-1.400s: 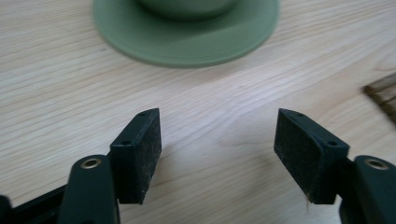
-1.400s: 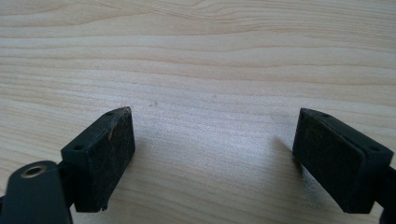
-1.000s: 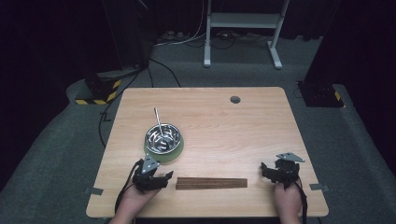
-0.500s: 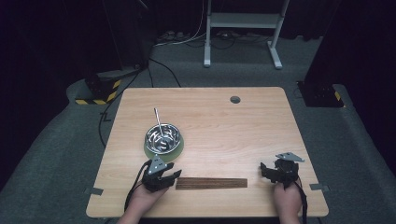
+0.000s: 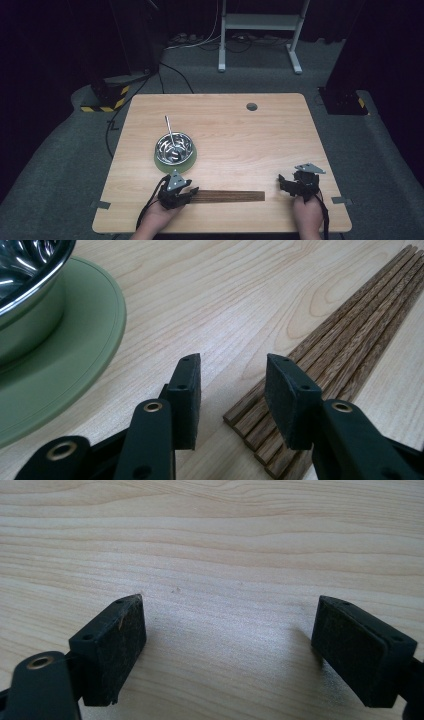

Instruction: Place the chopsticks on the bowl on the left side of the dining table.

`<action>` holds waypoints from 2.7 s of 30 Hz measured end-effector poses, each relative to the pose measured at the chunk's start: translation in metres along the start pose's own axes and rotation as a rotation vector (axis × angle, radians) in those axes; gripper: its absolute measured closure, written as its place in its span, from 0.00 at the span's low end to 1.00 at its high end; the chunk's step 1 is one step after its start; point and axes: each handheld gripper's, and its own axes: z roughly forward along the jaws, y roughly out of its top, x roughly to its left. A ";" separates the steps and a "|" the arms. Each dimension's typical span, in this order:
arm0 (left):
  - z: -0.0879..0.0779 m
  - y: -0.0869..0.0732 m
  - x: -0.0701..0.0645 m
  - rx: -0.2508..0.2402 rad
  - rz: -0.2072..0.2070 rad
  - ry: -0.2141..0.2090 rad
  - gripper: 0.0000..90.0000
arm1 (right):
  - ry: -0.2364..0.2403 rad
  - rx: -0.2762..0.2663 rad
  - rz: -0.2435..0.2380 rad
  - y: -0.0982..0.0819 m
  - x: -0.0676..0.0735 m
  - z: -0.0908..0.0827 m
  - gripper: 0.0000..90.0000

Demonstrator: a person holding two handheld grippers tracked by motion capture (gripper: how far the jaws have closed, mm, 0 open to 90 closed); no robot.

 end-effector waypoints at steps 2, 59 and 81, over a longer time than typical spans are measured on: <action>0.002 0.000 0.000 -0.005 -0.014 0.000 0.65 | -0.003 -0.005 0.001 0.000 0.000 0.000 0.15; 0.014 0.003 0.010 0.013 0.030 0.032 0.81 | -0.008 -0.019 -0.021 -0.001 0.002 0.000 0.16; -0.009 0.015 0.006 -0.130 0.051 -0.009 0.93 | -0.007 -0.018 -0.018 -0.001 0.002 0.000 0.16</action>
